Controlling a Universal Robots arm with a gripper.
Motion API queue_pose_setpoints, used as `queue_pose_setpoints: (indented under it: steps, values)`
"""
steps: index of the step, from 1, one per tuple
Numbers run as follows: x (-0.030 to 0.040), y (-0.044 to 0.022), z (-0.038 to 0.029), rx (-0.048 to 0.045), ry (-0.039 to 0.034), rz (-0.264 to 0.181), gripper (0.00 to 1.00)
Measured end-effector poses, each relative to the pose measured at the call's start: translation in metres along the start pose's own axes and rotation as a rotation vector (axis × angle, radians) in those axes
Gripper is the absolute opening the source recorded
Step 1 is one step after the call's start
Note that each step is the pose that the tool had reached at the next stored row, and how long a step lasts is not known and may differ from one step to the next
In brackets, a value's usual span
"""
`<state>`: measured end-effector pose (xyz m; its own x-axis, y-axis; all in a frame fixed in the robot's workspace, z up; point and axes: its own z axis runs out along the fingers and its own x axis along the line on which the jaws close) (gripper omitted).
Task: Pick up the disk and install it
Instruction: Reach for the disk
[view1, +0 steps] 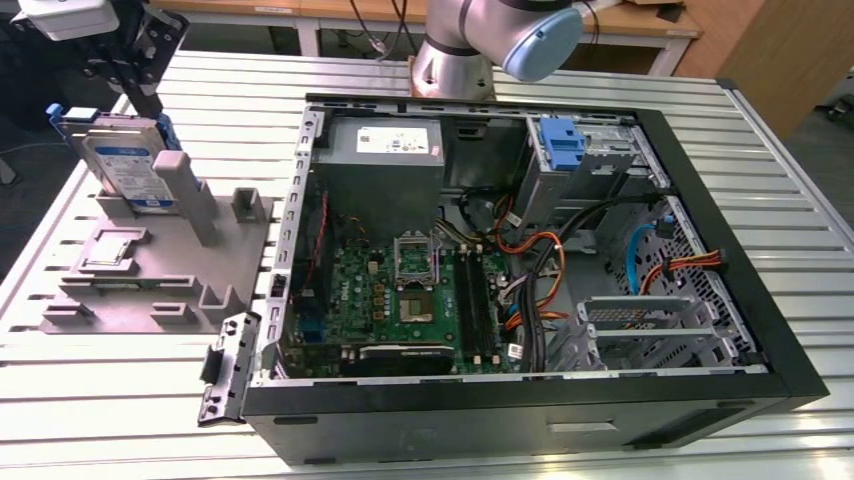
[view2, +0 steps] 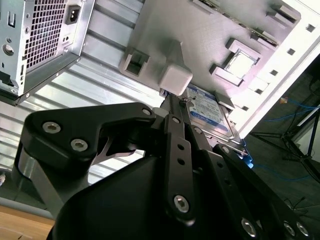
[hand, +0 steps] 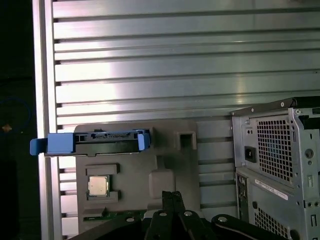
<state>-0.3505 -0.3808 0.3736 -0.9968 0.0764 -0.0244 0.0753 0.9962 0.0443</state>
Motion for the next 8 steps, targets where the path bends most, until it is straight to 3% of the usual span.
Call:
queue_pose_setpoints:
  steps: [8]
  values:
    - [0.0033, -0.0002, 0.0, 0.0, 0.0, 0.0, 0.1]
